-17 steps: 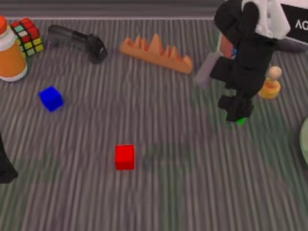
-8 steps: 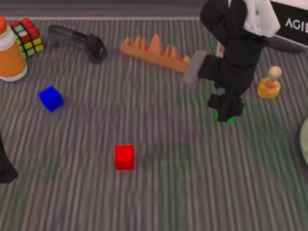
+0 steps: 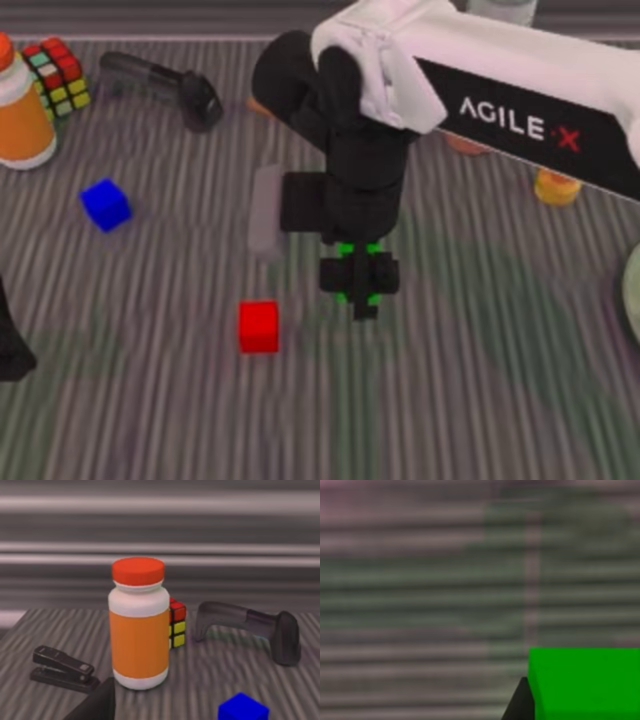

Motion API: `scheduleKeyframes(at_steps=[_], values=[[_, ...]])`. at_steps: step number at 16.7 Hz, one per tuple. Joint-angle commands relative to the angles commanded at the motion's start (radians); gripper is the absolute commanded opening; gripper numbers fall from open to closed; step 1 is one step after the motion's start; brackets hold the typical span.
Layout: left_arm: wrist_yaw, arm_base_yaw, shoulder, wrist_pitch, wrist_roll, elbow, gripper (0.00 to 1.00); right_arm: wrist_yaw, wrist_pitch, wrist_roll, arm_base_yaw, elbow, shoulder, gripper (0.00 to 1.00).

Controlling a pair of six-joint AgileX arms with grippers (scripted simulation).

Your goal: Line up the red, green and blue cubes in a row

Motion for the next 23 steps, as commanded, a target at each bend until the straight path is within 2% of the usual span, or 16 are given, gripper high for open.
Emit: scheduleKeyframes(at_steps=[2, 7, 14, 19, 23], values=[[0.000, 0.000, 0.000, 0.000, 0.000, 0.000, 1.00, 0.000, -0.008, -0.007, 0.030, 0.013, 0.002, 0.00], [0.000, 0.000, 0.000, 0.000, 0.000, 0.000, 1.00, 0.000, -0.003, -0.005, 0.028, 0.008, -0.001, 0.00], [0.000, 0.000, 0.000, 0.000, 0.000, 0.000, 1.00, 0.000, 0.221, -0.005, 0.031, -0.171, 0.043, 0.00], [0.000, 0.000, 0.000, 0.000, 0.000, 0.000, 1.00, 0.001, 0.241, -0.005, 0.033, -0.190, 0.048, 0.00], [0.000, 0.000, 0.000, 0.000, 0.000, 0.000, 1.00, 0.001, 0.241, -0.005, 0.033, -0.190, 0.048, 0.30]])
